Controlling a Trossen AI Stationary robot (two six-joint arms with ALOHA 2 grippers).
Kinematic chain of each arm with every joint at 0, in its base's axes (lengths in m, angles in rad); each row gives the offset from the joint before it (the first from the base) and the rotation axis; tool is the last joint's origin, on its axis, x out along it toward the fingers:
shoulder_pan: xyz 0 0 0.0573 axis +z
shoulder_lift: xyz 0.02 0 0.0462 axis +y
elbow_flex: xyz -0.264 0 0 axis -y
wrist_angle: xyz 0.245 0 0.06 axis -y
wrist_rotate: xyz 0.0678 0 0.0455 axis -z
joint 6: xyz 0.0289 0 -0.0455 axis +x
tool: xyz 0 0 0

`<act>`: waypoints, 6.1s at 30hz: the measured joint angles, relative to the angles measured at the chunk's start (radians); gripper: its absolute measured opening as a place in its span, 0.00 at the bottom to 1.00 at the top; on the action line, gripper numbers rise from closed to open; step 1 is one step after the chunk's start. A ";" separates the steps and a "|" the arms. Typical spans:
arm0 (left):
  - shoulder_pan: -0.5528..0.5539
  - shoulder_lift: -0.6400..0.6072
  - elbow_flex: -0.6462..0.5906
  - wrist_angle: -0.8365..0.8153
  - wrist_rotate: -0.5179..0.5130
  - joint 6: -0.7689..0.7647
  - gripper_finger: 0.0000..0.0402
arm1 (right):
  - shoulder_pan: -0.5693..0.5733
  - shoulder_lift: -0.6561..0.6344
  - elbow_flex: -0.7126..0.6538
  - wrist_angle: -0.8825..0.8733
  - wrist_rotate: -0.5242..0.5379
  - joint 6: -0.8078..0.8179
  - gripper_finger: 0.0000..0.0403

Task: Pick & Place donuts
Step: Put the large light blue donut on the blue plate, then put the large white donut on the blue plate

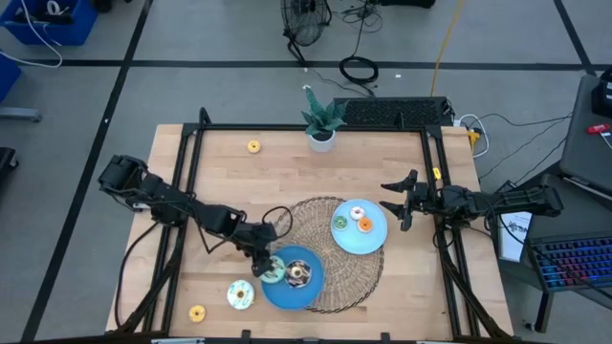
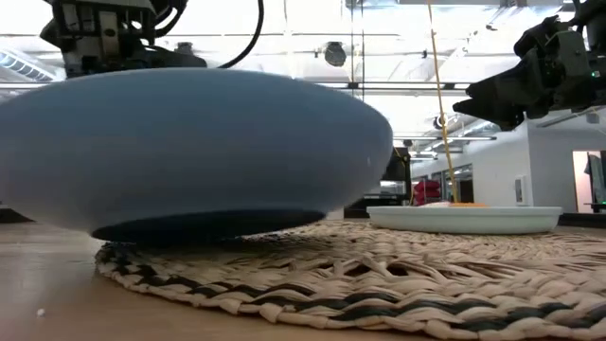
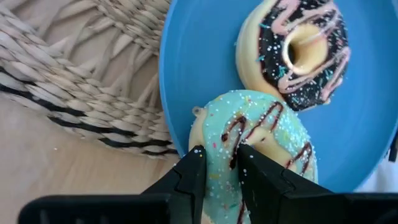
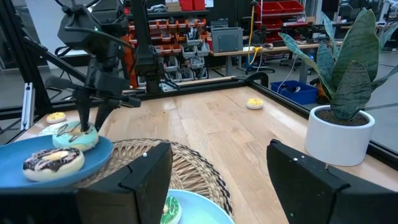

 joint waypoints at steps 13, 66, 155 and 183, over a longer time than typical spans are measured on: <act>0.047 0.000 0.000 0.152 -0.045 0.009 0.23 | 0.000 0.000 0.000 0.000 0.000 0.000 0.60; 0.065 -0.109 -0.001 0.139 0.015 0.332 0.63 | 0.000 0.000 0.000 0.000 0.000 0.000 0.60; -0.604 0.461 0.640 -0.597 -0.313 -0.354 0.33 | 0.000 0.000 0.000 0.000 0.000 0.000 0.60; -0.594 0.503 0.640 -0.780 -0.353 -0.293 0.02 | 0.000 0.000 0.000 0.000 0.000 0.000 0.60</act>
